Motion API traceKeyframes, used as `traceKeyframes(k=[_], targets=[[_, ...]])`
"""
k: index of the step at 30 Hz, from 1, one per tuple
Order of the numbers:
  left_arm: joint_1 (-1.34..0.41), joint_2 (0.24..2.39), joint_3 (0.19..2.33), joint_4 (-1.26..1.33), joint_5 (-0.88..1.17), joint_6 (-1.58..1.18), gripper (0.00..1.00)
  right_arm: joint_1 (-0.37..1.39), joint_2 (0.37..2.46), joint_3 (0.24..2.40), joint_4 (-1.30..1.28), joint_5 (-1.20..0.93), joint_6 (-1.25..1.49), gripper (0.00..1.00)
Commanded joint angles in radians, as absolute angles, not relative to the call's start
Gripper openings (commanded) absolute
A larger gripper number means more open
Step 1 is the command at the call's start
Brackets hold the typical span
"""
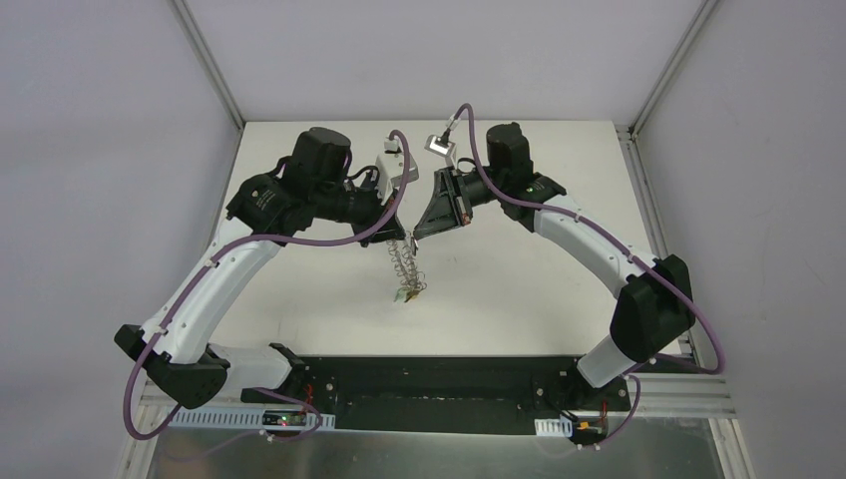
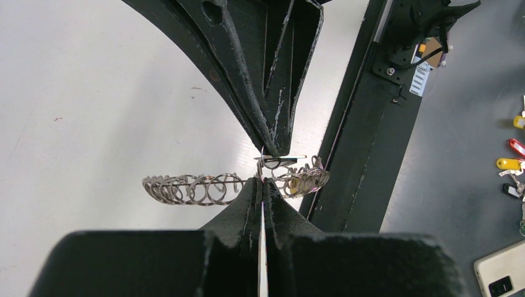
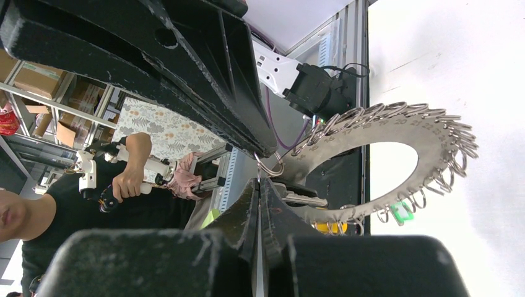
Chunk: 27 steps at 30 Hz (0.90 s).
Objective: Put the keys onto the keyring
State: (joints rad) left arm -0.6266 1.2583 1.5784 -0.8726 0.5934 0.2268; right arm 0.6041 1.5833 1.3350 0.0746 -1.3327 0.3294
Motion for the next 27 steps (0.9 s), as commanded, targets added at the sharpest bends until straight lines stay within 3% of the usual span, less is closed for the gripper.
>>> traceKeyframes(k=[1,27], targets=[[-0.623,1.227,1.582,-0.834,0.619,0.23,0.0,0.608,1.58,1.354,0.113,-1.348,0.325,0.0],[-0.62,1.221,1.568,-0.827,0.622,0.225,0.0,0.605,1.567,1.383,0.037,-1.35,0.265,0.0]])
